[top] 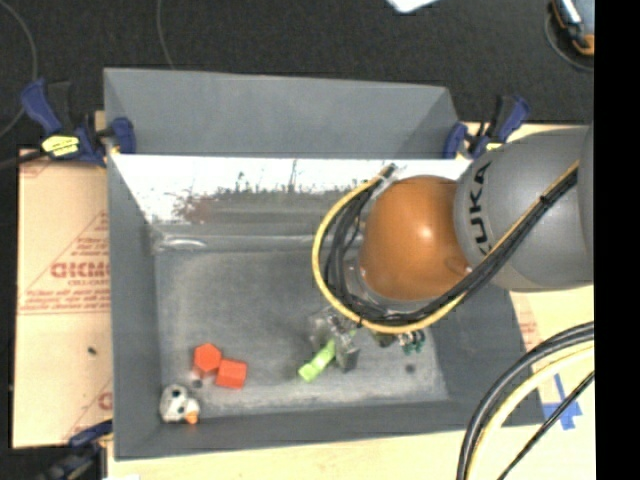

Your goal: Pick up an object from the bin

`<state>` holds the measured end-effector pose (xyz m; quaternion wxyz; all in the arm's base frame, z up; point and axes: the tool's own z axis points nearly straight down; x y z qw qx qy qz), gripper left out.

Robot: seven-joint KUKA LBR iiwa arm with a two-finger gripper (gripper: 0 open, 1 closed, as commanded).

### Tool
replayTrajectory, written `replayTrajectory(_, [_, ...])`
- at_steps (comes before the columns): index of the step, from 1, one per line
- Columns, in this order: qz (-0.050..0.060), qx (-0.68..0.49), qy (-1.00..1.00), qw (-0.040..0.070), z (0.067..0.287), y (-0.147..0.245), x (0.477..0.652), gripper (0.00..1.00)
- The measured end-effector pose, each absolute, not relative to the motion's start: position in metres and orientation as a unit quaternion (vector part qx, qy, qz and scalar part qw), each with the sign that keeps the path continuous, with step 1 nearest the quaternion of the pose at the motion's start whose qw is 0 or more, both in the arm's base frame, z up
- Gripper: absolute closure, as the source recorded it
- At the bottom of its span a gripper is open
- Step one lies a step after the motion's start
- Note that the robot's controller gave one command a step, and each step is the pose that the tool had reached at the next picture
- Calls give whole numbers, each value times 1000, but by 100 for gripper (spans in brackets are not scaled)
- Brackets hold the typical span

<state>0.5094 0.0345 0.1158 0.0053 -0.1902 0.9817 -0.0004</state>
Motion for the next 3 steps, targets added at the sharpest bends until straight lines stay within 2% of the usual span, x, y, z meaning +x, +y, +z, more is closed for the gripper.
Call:
replayTrajectory(1, [0, -181, 983, 4, 185, 47, 503, 100])
replayTrajectory(2, [0, -181, 983, 4, 185, 47, 503, 100])
replayTrajectory(3, [0, -180, 984, 4, 260, 48, 508, 100])
